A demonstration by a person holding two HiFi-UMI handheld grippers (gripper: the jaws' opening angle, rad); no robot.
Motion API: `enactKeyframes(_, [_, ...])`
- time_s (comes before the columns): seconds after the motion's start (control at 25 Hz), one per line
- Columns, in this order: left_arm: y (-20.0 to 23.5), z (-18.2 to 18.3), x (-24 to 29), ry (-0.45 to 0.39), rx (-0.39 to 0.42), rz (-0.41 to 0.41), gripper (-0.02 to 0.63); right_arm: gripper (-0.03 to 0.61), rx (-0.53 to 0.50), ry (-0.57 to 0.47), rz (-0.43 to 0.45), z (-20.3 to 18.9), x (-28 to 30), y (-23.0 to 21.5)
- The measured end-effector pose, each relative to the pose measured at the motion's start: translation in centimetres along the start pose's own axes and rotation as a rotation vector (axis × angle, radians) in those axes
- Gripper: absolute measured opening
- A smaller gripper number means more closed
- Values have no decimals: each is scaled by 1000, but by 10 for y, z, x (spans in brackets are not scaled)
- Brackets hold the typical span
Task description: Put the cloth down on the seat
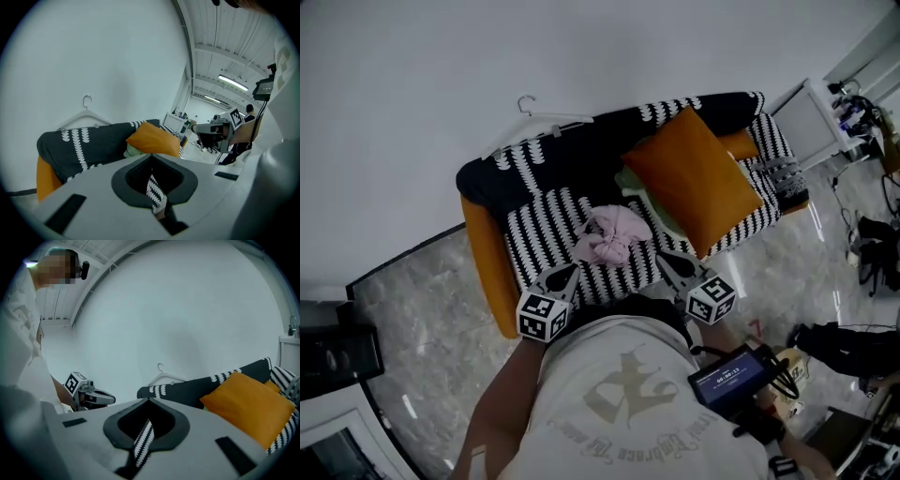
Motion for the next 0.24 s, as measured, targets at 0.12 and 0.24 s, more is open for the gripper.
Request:
enactKeyframes(0.12, [3, 0, 1, -2, -1, -4, 12, 15, -5, 0, -4, 0, 1, 1])
enactKeyframes(0.24, [4, 0, 3, -5, 6, -13, 12, 15, -10, 3, -6, -1, 1, 3])
Point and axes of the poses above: the fingertips, and each gripper's own axes: x forward along the fingers, y to its left, z out of its top, the point moved 10 cm from there along -x, backward along the fingers, and after that the axes turned 15 degrees about -x, right-handed, at the moved point
